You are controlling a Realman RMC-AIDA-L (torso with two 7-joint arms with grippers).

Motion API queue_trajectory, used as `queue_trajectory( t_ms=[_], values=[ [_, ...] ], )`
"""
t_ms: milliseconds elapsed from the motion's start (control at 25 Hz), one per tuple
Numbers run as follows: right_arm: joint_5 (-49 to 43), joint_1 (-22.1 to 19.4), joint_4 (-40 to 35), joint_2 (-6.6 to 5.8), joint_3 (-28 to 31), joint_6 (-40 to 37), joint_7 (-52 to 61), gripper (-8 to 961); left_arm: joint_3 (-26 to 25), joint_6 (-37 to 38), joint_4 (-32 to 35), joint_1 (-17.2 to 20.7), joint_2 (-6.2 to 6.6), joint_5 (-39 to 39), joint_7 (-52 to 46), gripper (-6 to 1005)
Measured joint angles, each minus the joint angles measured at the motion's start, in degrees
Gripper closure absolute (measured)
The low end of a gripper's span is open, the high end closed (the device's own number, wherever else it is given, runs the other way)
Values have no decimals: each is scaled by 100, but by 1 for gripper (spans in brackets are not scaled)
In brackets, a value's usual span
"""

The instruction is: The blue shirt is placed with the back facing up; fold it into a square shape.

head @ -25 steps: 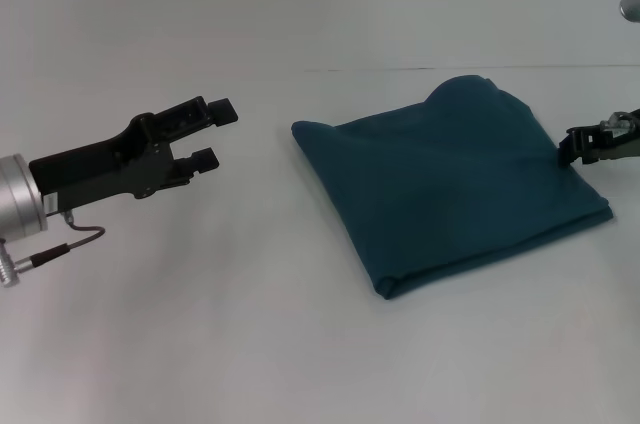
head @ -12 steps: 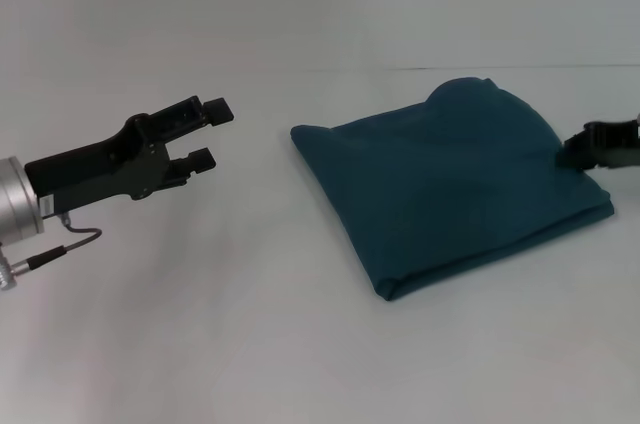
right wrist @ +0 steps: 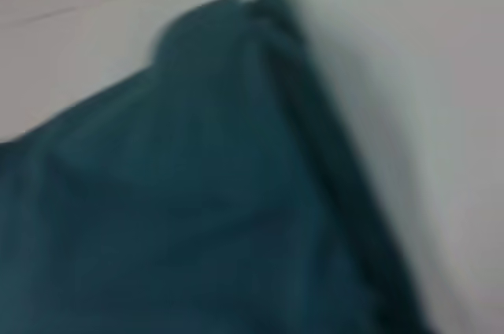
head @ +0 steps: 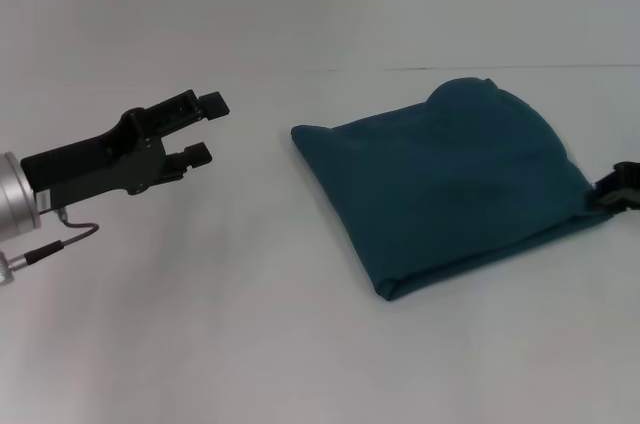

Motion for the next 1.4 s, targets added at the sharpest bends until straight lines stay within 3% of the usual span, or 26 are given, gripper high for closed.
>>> queue_trajectory(
  t_ms=[160,360,600,720,920,1160,1400],
  values=[
    [-166,-31,-94,-31,14,31,136,630,11,24,0,-10,7,0,0,50],
    [271,-103,-690,-54,541,-742,-256,620,117,324,40,-32,46,159,-161,50],
    [1692,-175,-161,-546,1276,-1621,-1012,607,619,525,108,-85,-1,463,-705,50],
    [2144,-307,-38,-635,1343,-1795,-1040,601,939,398,77,-86,-47,492,-915,50],
    [2428,-433,-33,-748,1443,-2000,-967,409,1390,299,49,-142,-139,662,-1322,50],
    [2428,-436,-33,-870,1466,-2036,-843,159,1711,5,-73,-253,-367,737,-1652,51],
    [2442,-369,-33,-931,1472,-2023,-794,159,1979,-620,-715,-692,-423,701,-1643,51]
  ],
)
